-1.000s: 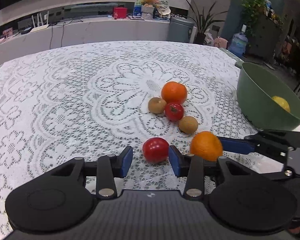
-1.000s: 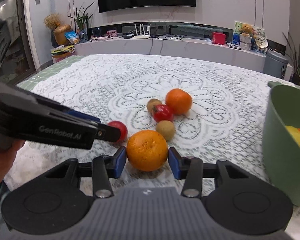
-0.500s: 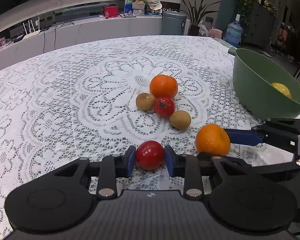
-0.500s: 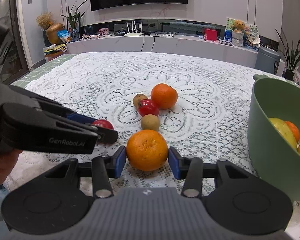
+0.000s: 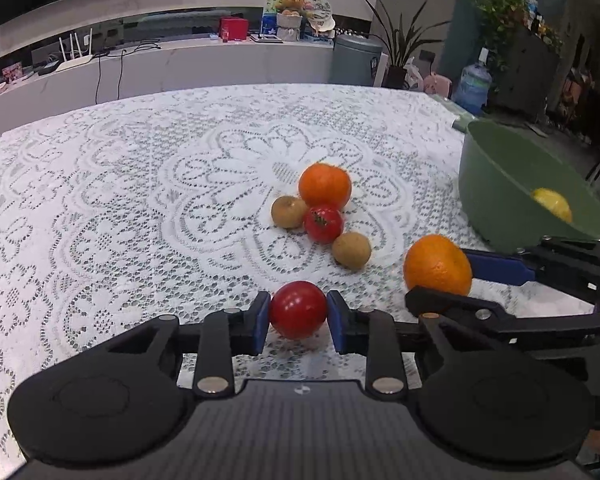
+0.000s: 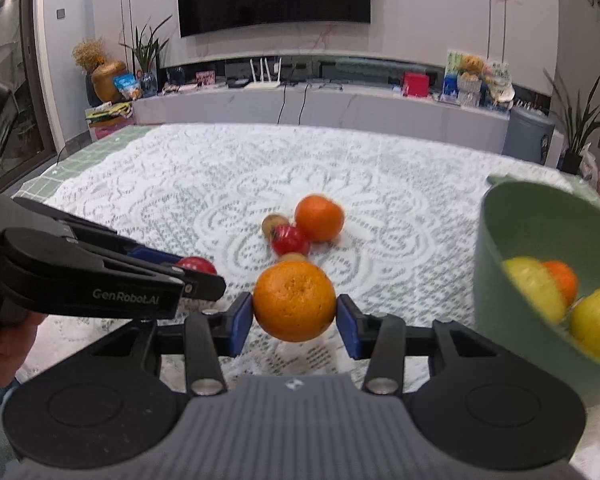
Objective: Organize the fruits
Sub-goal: 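Lift the red apple and orange and carry both over the colander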
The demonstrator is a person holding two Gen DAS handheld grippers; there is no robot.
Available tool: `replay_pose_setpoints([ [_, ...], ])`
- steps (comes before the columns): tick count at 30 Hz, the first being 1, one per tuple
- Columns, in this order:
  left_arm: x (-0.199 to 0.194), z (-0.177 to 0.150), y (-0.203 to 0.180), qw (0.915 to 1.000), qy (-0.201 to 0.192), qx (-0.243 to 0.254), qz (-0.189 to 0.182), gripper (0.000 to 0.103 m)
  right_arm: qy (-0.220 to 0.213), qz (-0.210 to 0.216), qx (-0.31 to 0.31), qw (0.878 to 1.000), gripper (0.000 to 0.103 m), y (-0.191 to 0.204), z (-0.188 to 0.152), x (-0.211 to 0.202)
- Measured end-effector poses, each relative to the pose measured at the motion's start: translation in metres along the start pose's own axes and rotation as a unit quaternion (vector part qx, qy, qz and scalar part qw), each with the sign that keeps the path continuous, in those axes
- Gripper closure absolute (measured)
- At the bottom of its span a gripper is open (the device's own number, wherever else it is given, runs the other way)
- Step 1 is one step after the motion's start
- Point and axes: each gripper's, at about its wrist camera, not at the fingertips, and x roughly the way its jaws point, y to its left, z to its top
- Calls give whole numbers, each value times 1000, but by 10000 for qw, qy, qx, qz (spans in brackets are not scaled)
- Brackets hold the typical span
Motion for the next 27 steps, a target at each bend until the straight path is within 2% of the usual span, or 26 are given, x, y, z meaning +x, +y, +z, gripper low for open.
replay_pose_setpoints([
  [6, -14, 12, -24, 9995, -199, 239, -84, 69, -338, -211, 61, 9992, 60, -15, 9, -28],
  [13, -19, 34, -60, 9973, -332, 565, -326, 69, -693, -798, 71, 9944, 60, -46, 21, -58],
  [19, -16, 59, -97, 9924, -477, 1005, -534, 69, -599, -1295, 418, 9889, 60, -86, 30, -72],
  [27, 5, 89, -152, 9824, -452, 1616, -824, 69, -86, -1659, 740, 9833, 60, -144, 34, -78],
])
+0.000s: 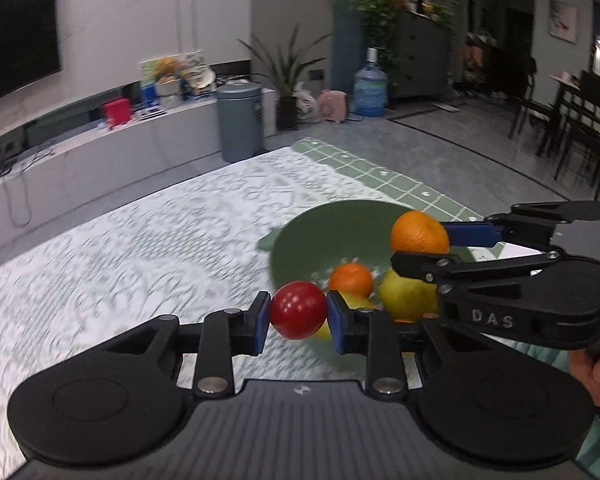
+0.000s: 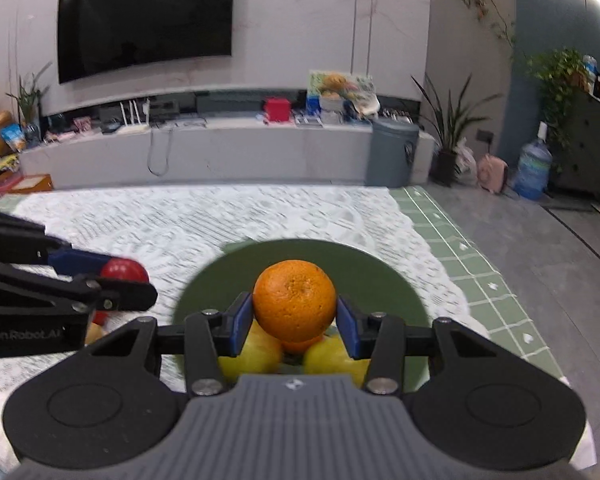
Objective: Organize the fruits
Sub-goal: 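Lift the red apple and orange and carry both over the colander, then open the left gripper to drop the apple while the right gripper releases the orange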
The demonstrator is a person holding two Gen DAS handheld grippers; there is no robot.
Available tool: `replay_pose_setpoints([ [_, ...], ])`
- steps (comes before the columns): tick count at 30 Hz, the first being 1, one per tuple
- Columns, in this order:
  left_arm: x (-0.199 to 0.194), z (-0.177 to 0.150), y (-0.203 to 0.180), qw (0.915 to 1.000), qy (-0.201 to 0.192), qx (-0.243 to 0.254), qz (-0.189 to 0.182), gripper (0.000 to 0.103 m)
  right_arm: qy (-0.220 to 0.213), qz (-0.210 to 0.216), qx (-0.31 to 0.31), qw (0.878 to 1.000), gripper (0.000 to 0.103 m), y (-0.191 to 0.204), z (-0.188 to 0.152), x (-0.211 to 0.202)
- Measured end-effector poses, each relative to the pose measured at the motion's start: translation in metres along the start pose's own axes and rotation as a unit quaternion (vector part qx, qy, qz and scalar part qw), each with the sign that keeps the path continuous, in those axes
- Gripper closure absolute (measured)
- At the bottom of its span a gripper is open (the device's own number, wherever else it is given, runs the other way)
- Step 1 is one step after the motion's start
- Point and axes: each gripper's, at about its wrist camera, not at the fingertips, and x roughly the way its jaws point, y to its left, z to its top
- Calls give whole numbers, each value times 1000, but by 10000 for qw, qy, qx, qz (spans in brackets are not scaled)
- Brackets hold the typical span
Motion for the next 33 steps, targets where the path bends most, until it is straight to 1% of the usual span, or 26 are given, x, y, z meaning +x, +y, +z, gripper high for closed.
replay_pose_setpoints([
  [3, 15, 10, -10, 9998, 141, 123, -72, 69, 224, -25, -9, 9997, 60, -14, -1, 10],
  [7, 35, 19, -18, 9989, 356, 269, -144, 69, 395, 20, 196, 9990, 60, -27, -4, 21],
  [11, 53, 22, -21, 9973, 618, 357, -162, 69, 458, 32, 232, 9987, 60, -28, -5, 29],
  [15, 69, 23, -24, 9948, 827, 578, -133, 69, 572, 14, 281, 9980, 60, -31, -6, 38],
  [20, 81, 24, -27, 9912, 1018, 832, -138, 69, 573, 5, 257, 9980, 60, -33, -5, 47],
  [26, 92, 26, -33, 9868, 1179, 1102, -118, 69, 533, 68, 392, 9978, 60, -36, -4, 52],
  [33, 104, 30, -34, 9847, 1248, 1212, -109, 69, 563, 85, 583, 9967, 60, -43, -4, 56],
])
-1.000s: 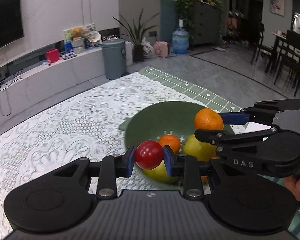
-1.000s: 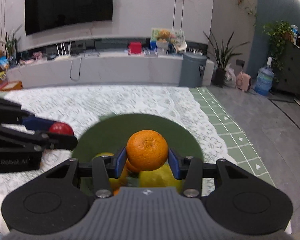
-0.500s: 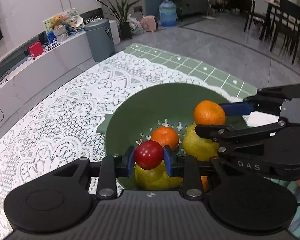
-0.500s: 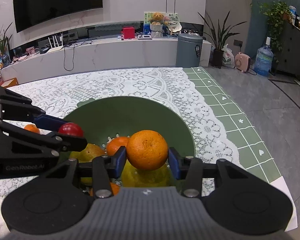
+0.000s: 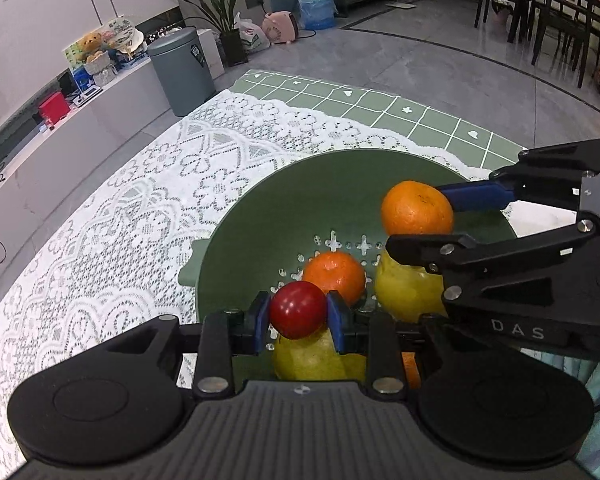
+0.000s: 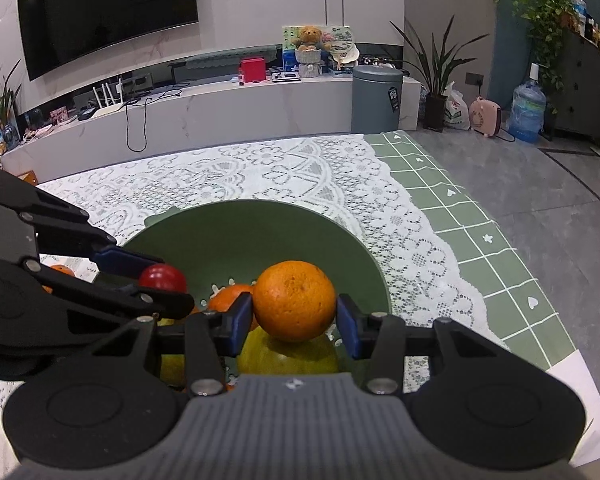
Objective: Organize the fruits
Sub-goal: 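Open the left gripper to drop the apple while the right gripper releases the orange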
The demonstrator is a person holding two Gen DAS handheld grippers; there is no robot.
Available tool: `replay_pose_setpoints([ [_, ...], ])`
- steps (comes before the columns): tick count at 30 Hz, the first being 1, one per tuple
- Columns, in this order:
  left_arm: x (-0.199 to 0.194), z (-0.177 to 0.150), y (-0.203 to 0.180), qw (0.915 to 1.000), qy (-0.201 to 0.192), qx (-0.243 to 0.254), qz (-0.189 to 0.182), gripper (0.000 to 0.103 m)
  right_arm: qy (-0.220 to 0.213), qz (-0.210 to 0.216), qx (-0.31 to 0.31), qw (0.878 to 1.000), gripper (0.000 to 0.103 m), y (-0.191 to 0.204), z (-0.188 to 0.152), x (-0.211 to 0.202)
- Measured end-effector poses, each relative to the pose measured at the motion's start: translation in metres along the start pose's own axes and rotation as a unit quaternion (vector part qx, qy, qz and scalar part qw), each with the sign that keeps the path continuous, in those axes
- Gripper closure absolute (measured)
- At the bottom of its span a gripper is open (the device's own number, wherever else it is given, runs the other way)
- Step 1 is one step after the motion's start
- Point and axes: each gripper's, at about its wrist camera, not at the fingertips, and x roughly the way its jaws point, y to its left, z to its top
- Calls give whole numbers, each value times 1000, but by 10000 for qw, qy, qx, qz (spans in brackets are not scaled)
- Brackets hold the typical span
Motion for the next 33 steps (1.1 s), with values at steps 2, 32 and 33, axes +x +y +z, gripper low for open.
replay_pose_setpoints([
  [2, 2, 1, 0, 10000, 1, 16, -39, 69, 20, -9, 60, 10000, 60, -2, 0, 1],
  [32, -12, -1, 23, 9970, -320, -700, 8, 54, -141, 109, 190, 9997, 60, -6, 3, 5],
  [33, -16, -2, 24, 9967, -360, -733, 36, 54, -128, 104, 166, 9997, 60, -4, 4, 7],
])
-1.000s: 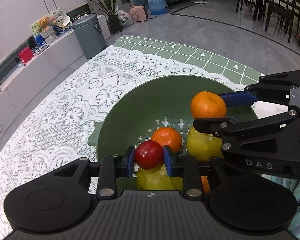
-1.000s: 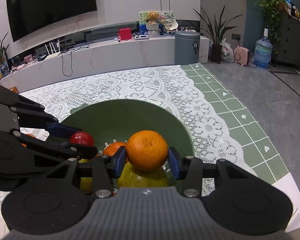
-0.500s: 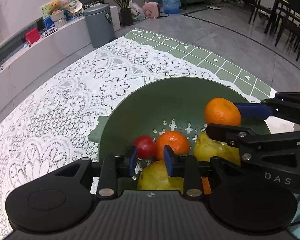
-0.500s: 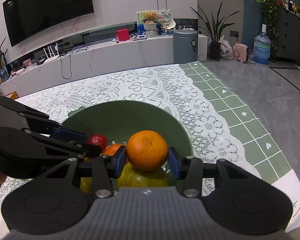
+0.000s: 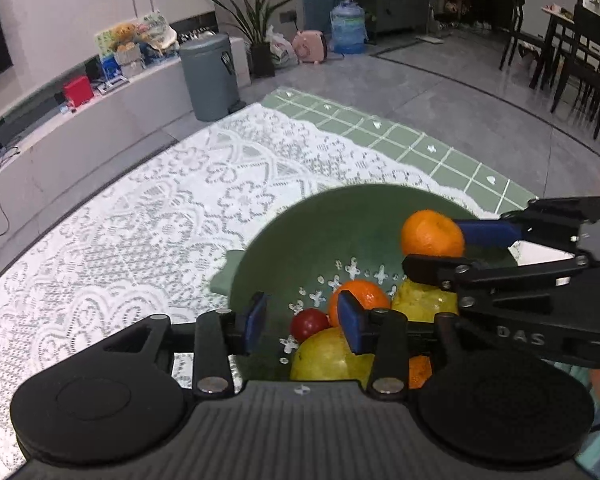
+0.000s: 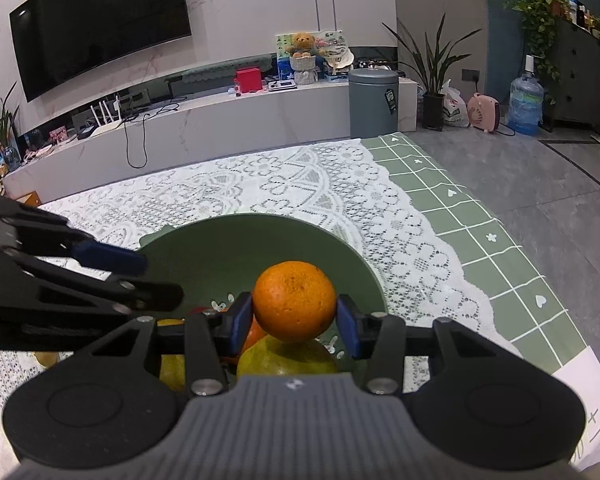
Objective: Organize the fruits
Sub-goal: 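Open the left gripper to drop the apple while the right gripper releases the orange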
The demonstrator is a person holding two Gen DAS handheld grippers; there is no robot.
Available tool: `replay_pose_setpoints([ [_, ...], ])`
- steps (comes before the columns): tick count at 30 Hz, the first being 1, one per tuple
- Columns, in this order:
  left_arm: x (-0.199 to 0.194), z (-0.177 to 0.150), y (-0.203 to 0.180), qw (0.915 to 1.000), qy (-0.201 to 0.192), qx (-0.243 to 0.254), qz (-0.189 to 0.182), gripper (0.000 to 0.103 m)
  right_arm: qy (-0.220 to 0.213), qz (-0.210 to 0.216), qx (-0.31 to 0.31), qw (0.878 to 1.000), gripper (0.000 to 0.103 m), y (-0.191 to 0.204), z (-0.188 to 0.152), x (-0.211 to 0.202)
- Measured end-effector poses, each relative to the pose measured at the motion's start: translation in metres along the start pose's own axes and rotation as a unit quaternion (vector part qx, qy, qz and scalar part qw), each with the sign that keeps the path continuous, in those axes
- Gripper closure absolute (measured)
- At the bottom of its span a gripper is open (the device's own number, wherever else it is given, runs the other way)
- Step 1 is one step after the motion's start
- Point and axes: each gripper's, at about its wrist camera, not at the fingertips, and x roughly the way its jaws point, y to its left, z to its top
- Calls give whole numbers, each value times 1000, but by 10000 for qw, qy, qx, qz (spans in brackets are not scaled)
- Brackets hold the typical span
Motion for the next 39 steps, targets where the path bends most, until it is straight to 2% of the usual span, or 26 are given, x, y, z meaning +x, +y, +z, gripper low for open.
replay_pose_setpoints([
  [6, -18, -5, 13, 9990, -139, -400, 152, 52, 120, -100, -71, 9999, 60, 3, 1, 9],
  [23, -47, -55, 38, 9924, -24, -1084, 587, 52, 14, -242, -149, 9996, 59, 9, -3, 5],
  [26, -56, -65, 43, 9907, -72, -1202, 633, 52, -176, -247, -181, 9994, 57, 11, -4, -2],
  [33, -76, -90, 53, 9852, -392, -1523, 676, 52, -859, -358, -427, 9947, 43, 28, -13, -30],
  [39, -96, -112, 60, 9790, -748, -1688, 860, 52, -1216, -91, -482, 9914, 40, 54, -28, -54],
])
